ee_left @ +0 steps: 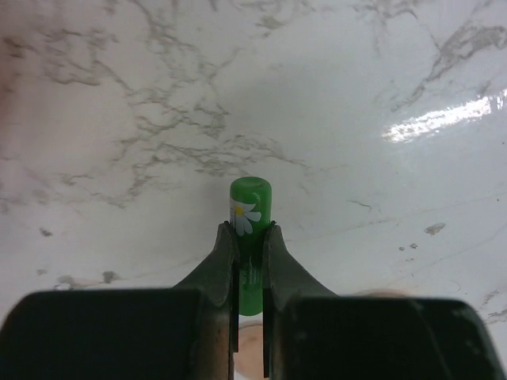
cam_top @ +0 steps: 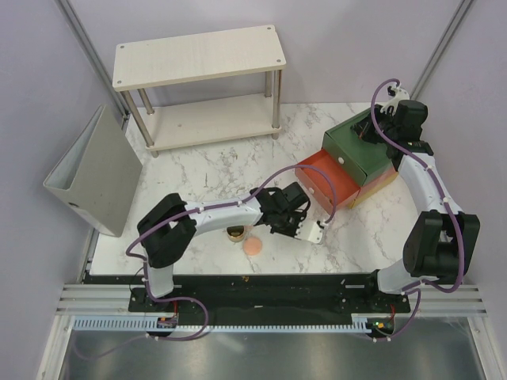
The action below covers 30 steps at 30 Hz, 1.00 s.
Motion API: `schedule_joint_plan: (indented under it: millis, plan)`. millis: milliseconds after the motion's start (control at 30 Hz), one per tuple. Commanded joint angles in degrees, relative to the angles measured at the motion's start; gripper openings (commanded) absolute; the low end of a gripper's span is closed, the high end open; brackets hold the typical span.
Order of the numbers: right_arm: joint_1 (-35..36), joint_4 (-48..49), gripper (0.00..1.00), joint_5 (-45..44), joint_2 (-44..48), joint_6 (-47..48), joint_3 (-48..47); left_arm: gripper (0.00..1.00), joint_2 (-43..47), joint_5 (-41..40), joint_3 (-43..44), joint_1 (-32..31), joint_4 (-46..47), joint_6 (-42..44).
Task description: Organize the makeup
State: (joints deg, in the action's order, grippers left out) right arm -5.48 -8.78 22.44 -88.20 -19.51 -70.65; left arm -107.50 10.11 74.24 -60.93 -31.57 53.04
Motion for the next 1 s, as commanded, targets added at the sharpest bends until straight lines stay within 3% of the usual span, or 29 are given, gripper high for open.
schedule_joint_plan:
  millis: [0,400,700,767,833,900,967]
  plan:
    - [0.64,-21.81,0.0,-1.61,-6.19,2.72,5.61,0.02,5.28,-0.53,8.45,0.19,1.24,-3.2]
    - [0.55,-21.72,0.0,-1.34,-6.02,2.81,5.7,0.02,2.66,2.55,21.99,1.69,6.87,-5.4]
    - [0.64,-21.72,0.0,-1.08,-6.37,2.72,5.61,0.03,-6.84,1.49,31.22,2.48,9.16,-7.42]
    - [0.55,-21.72,0.0,-1.08,-6.37,2.72,5.53,0.11,-8.24,1.23,32.37,2.39,9.25,-7.68]
    - [0.64,-21.72,0.0,-1.17,-6.28,2.72,5.61,0.34,-9.65,0.7,33.6,2.39,9.51,-7.95]
    - [0.64,-21.72,0.0,-1.17,-6.1,2.72,5.61,0.51,-10.01,-0.17,33.78,2.39,10.04,-8.03]
    - [0.55,-21.72,0.0,-1.17,-6.1,2.81,5.79,0.55,-9.92,-1.22,33.78,2.39,11.0,-7.77]
